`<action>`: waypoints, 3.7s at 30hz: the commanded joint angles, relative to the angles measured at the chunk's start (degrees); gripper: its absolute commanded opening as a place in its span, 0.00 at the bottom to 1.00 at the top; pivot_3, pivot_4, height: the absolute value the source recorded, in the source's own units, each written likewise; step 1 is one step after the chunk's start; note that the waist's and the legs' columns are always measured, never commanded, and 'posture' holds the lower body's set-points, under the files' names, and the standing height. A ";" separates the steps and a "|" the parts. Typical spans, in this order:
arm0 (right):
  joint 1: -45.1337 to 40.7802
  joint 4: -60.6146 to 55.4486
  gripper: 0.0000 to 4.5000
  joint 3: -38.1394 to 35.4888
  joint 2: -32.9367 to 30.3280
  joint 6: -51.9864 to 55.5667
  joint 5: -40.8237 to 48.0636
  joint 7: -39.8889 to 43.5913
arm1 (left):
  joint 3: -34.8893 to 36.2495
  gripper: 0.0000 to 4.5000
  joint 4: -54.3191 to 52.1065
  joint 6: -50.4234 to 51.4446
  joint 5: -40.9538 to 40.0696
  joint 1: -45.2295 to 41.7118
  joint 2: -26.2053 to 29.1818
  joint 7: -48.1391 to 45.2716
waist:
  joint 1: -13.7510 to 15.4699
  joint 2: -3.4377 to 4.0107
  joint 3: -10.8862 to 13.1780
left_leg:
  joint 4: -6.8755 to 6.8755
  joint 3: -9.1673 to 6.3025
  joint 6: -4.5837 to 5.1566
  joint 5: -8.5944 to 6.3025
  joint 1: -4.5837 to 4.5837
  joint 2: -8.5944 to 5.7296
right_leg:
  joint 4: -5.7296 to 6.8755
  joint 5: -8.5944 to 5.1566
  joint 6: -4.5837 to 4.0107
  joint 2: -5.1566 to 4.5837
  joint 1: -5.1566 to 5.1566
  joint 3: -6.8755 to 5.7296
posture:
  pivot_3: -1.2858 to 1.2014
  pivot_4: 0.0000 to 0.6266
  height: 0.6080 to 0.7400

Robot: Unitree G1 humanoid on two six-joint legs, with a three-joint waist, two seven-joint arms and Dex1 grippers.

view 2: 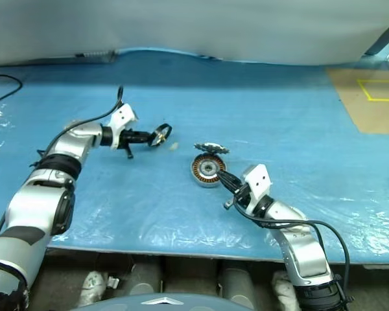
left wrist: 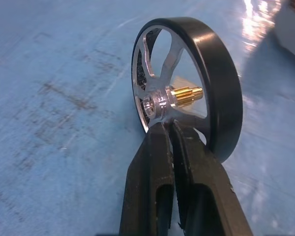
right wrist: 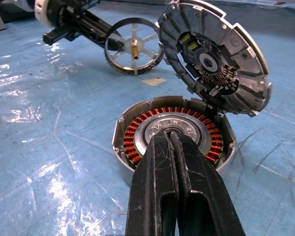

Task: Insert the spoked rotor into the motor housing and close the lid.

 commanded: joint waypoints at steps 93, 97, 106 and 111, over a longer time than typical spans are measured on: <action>2.54 -3.36 0.00 -0.22 -2.14 0.79 3.72 3.87 | -14.28 0.54 -40.72 30.53 -9.05 13.69 -0.25 4.18 | 0.01 0.29 -0.14 | 0.30 0.10 0.01 0.01 -0.09 0.16 | 0.25 -0.07 -0.11 0.08 -0.05 -0.04 | 0.52 0.24 1.00; 3.03 -3.20 0.00 -0.03 -2.44 0.51 3.41 4.16 | -15.29 0.54 -40.63 30.30 -8.21 13.68 0.09 4.05 | 0.02 0.29 -0.14 | 0.29 0.10 0.01 0.01 -0.09 0.16 | 0.25 -0.07 -0.11 0.08 -0.03 -0.04 | 0.52 0.24 1.00; 4.74 -4.81 0.00 0.48 -4.32 1.08 5.75 8.19 | -16.71 0.54 -41.90 32.13 -7.42 13.96 0.50 3.65 | 0.11 0.32 -0.16 | 0.29 0.10 0.02 0.01 -0.06 0.15 | 0.24 -0.08 -0.11 0.06 0.04 -0.04 | 0.52 0.24 1.00; 4.81 -3.04 0.00 1.84 -5.98 -0.07 4.72 10.29 | -17.69 0.54 -41.38 32.27 -5.95 13.71 0.67 4.57 | 0.08 0.35 -0.18 | 0.30 0.10 0.02 0.01 -0.03 0.16 | 0.24 -0.08 -0.11 0.07 0.06 -0.04 | 0.52 0.24 1.00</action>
